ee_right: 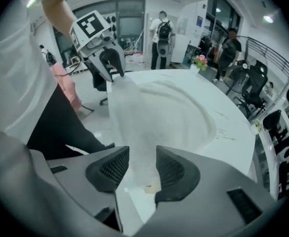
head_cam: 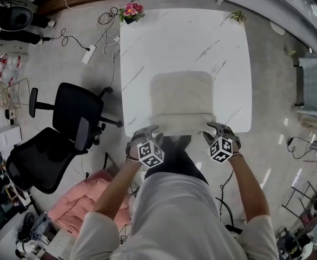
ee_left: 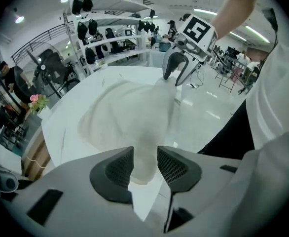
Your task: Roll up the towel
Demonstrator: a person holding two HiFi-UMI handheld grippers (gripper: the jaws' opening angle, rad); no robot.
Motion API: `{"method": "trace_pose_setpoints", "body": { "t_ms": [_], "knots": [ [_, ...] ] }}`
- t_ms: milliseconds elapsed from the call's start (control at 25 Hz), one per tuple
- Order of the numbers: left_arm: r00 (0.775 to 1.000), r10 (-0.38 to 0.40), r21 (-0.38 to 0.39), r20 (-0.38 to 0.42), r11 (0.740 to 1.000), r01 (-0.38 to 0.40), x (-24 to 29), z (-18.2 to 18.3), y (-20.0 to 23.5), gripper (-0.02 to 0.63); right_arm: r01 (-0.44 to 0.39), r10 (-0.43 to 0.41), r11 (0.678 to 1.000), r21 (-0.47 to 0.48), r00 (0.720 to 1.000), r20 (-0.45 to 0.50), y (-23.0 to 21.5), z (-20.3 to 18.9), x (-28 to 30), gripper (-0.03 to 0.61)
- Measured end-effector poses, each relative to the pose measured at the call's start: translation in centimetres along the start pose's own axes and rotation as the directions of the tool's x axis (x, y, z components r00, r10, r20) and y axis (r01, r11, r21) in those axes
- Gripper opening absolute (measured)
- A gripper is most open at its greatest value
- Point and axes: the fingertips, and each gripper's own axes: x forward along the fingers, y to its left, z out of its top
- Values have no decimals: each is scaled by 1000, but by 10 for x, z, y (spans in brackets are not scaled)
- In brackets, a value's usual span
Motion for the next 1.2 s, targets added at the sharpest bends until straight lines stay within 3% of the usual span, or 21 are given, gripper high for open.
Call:
{"method": "trace_pose_setpoints", "body": {
  "t_ms": [160,240,400,640,920,1200],
  "knots": [
    [998,9,31,-55,999,-7,25,-19,-9,238,22,-26,998,-57,997,-70,3,-24,14,198],
    [997,20,49,-69,999,-17,35,-23,-8,234,32,-37,998,-58,996,-81,0,-30,20,198],
    [995,65,79,-73,995,-59,42,-26,0,182,64,-71,994,-89,994,-88,-1,-32,30,187],
    [994,85,107,-67,991,-78,37,-34,-10,95,114,-123,985,-129,990,-69,7,-35,29,88],
    [996,-22,70,-89,997,28,22,-43,-51,91,33,-42,991,-126,996,-74,43,-45,14,81],
    [978,-161,58,-130,984,170,9,-51,-65,95,-116,108,990,-76,989,-104,60,-43,3,91]
  ]
}}
